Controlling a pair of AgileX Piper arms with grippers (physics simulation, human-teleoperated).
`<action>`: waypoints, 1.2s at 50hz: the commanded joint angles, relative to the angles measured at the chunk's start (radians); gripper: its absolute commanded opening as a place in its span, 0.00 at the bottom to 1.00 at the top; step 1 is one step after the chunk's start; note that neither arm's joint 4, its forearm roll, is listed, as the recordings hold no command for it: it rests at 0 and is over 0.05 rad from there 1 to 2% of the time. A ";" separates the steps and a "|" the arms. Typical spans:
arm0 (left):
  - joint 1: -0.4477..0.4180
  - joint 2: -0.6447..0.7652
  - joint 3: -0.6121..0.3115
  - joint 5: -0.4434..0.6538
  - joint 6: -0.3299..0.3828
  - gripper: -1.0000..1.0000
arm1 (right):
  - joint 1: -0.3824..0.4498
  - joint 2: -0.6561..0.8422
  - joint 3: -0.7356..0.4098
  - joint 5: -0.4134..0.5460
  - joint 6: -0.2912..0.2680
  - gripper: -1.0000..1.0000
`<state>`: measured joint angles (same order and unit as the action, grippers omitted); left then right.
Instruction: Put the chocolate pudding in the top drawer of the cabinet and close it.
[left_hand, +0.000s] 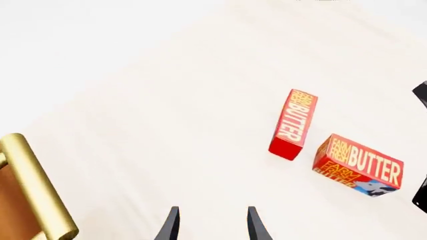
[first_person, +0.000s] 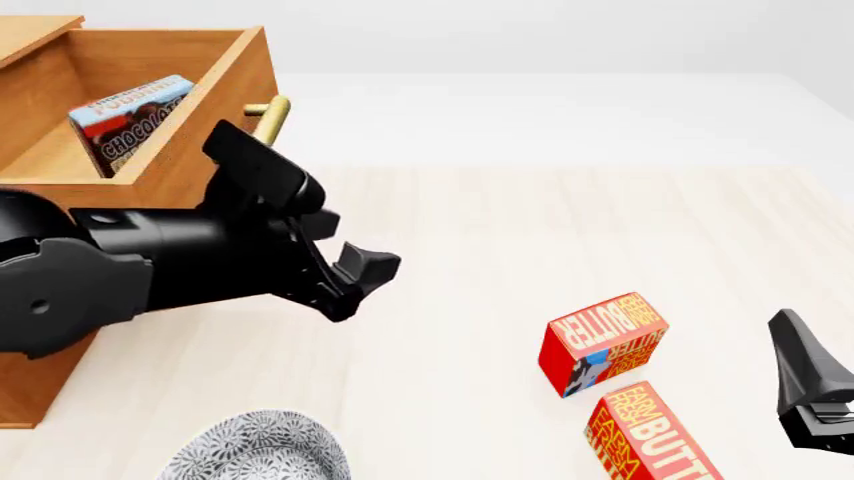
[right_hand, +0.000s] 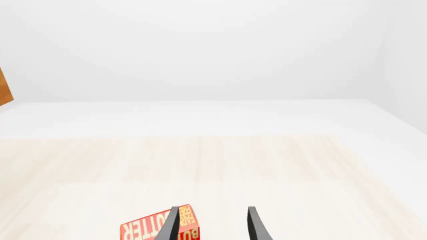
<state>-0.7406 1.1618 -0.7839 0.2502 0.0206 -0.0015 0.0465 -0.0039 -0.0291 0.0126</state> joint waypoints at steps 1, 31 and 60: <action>0.063 -0.003 0.049 -0.020 -0.026 1.00 | 0.000 -0.010 0.001 0.007 -0.002 1.00; 0.207 -0.006 0.075 -0.044 -0.027 1.00 | 0.000 -0.010 0.001 0.007 -0.002 1.00; 0.331 -0.040 0.109 -0.056 -0.045 1.00 | 0.000 -0.010 0.001 0.007 -0.002 1.00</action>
<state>-0.4779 1.1404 -0.7167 0.2004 -0.0143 -0.0015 0.0465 -0.0039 -0.0291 0.0126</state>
